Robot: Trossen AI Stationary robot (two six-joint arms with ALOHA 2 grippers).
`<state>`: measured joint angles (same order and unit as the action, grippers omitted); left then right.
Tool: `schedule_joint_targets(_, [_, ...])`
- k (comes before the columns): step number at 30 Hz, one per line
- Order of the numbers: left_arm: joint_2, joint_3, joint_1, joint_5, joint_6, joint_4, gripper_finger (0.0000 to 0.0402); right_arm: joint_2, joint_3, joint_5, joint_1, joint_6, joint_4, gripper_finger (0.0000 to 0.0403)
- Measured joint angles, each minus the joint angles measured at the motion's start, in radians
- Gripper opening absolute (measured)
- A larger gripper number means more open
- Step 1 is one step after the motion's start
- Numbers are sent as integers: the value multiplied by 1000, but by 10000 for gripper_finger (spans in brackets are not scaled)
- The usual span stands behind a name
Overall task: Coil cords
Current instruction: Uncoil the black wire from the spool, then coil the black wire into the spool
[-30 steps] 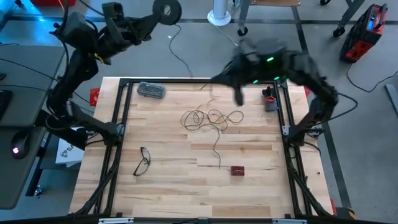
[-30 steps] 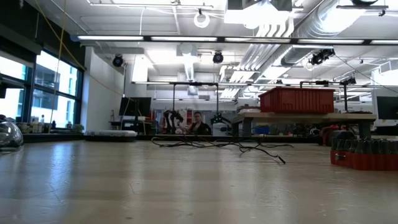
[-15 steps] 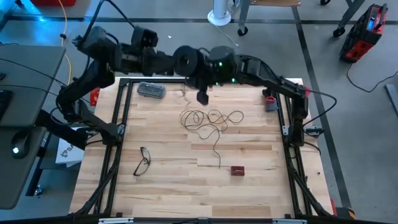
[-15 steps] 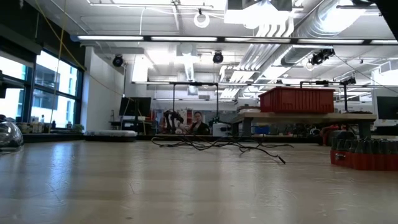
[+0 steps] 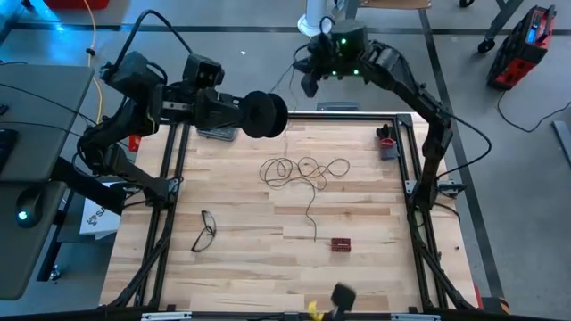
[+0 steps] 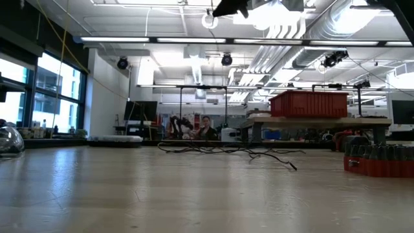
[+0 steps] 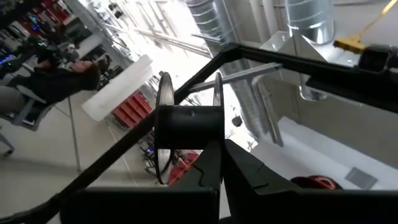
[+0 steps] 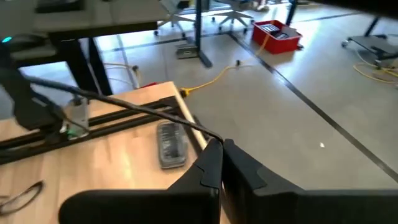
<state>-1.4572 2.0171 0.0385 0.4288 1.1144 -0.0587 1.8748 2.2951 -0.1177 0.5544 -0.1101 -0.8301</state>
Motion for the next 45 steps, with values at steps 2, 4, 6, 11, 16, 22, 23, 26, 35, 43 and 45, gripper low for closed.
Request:
schedule_joint_targets(2, [-1, 0, -5, 14, 20, -19, 0, 0, 0, -9, 28, 1, 0, 0])
schedule_joint_targets(4, [-1, 0, -11, 45, 31, -77, 0, -1, 0, -21, 57, 1, 2, 0])
schedule_joint_targets(6, [2, 0, -18, 69, 33, -152, 0, -4, 1, -11, 86, 0, -2, 0])
schedule_joint_targets(11, [33, 1, -27, 64, -18, -321, 0, -30, -1, 11, 160, 11, -20, 0])
schedule_joint_targets(16, [29, 0, 38, 6, -94, -265, 0, -64, 2, -21, 195, 49, -34, 0])
schedule_joint_targets(22, [44, 2, 145, 9, -240, -275, 0, -91, 0, -164, 189, 16, -128, 10])
schedule_joint_targets(23, [49, 2, 162, 3, -308, -332, 0, -98, 0, -174, 182, -3, -158, 19])
schedule_joint_targets(26, [66, 2, 199, -54, -549, -587, 0, -123, 0, -174, 154, -54, -272, 57])
schedule_joint_targets(35, [62, -97, 146, -659, -945, -1115, 0, -224, 1, -136, 12, -106, -603, 179])
schedule_joint_targets(43, [62, -388, 23, -702, -982, -777, 0, -234, -32, 3, -224, -89, -588, 173])
schedule_joint_targets(45, [62, -442, -6, -721, -983, -717, 0, -234, -66, 51, -263, -88, -543, 168])
